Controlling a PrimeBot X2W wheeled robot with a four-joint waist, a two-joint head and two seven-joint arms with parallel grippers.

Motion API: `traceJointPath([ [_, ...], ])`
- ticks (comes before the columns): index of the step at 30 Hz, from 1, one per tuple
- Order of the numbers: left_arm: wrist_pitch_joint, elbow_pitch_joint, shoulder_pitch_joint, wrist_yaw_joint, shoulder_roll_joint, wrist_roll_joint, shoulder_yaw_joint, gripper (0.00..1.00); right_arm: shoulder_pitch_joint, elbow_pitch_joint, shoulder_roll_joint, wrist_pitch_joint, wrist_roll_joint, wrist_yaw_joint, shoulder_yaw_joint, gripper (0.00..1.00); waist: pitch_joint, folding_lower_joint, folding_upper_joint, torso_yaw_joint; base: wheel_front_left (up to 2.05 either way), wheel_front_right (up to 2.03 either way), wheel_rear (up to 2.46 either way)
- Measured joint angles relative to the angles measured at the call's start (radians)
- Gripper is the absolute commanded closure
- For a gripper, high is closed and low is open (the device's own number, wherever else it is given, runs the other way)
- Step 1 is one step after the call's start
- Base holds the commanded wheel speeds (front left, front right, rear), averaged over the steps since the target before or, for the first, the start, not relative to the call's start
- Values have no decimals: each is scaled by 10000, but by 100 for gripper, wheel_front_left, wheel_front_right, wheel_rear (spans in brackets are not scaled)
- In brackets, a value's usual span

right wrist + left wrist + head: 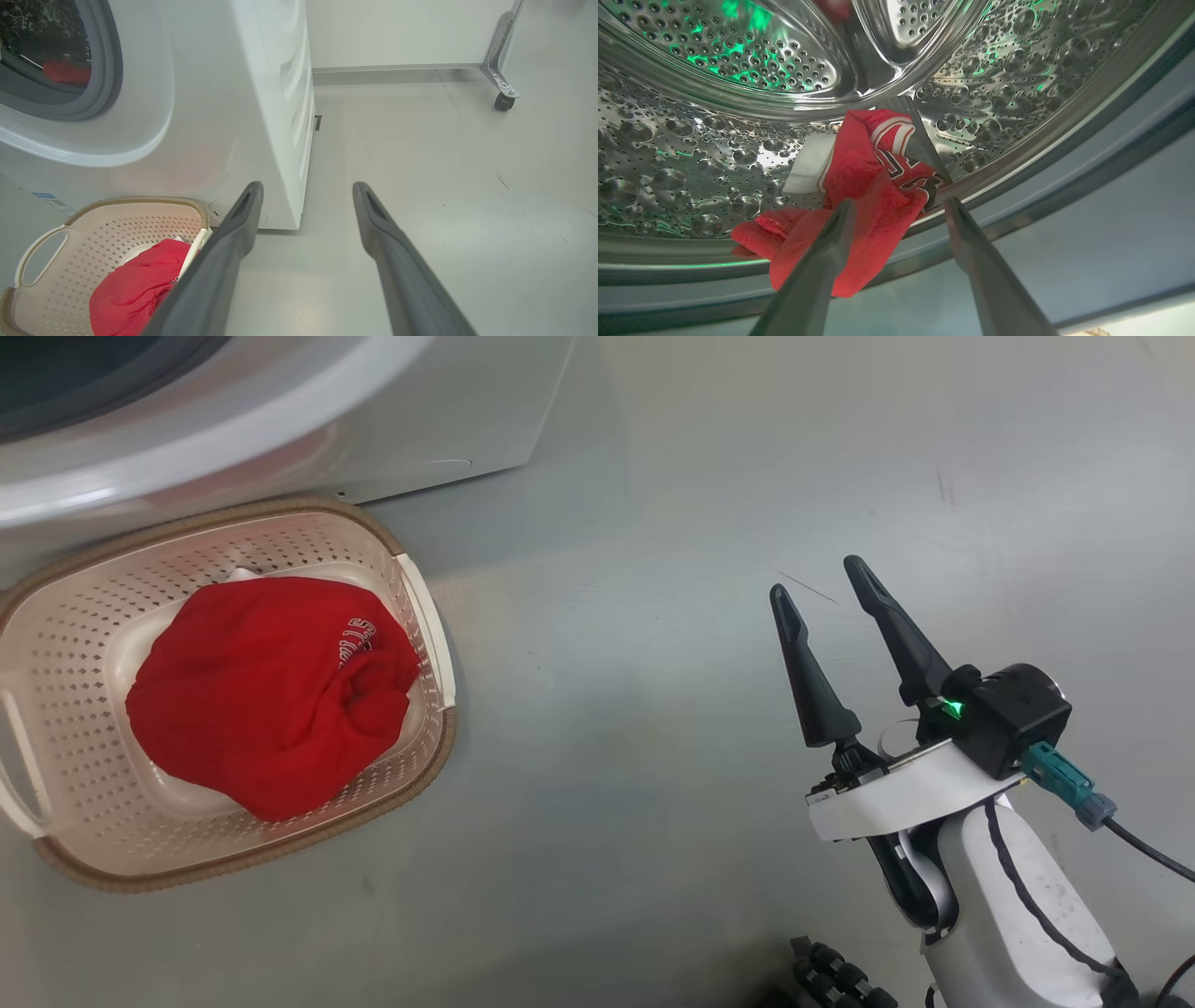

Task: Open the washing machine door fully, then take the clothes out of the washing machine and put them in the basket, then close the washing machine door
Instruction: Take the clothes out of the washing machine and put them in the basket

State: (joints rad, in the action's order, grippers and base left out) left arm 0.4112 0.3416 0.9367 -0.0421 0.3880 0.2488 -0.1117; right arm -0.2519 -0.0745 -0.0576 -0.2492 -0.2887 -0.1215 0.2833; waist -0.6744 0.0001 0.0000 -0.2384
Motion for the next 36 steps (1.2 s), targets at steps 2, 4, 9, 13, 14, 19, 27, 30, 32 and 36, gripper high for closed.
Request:
traceJointPath([
  [2,211,257,109,-48,161,-35,21,0,-105,-40,13,0,-13,-2,109,0,-67,0,0,-90,0,0,0],
  [4,343,506,146,-73,278,-42,36,0,-158,-48,31,0,-13,-2,128,0,-107,0,0,-189,0,0,0],
  [9,757,907,501,-81,318,-73,19,0,-159,-48,33,0,-63,-2,42,0,-191,0,0,-346,0,0,0],
  [13,1124,1147,802,-65,474,-236,58,0,-174,-46,42,0,-96,-4,67,0,-274,0,0,-413,0,0,0],
  [14,1200,1198,860,-58,518,-268,61,0,-181,-46,44,0,-98,-4,73,0,-300,0,0,-429,0,0,0],
  [19,1448,1467,1130,211,662,-305,332,0,-292,-44,50,0,-205,-4,134,0,-459,0,0,-512,0,0,0],
  [27,1741,1793,1299,535,719,-288,579,0,-338,4,82,-2,-280,-4,144,0,-763,0,0,-632,0,0,0],
  [30,1741,1795,1434,734,723,-318,598,21,-393,13,84,-2,-284,-4,136,0,-850,0,0,-643,0,0,0],
  [32,1710,1852,1501,821,725,-330,635,58,-466,12,86,-2,-293,-4,142,0,-883,0,0,-640,0,0,0],
  [36,1712,1918,1571,825,723,-351,635,100,-528,13,86,-31,-297,-4,144,0,-914,0,0,-622,0,0,0],
])
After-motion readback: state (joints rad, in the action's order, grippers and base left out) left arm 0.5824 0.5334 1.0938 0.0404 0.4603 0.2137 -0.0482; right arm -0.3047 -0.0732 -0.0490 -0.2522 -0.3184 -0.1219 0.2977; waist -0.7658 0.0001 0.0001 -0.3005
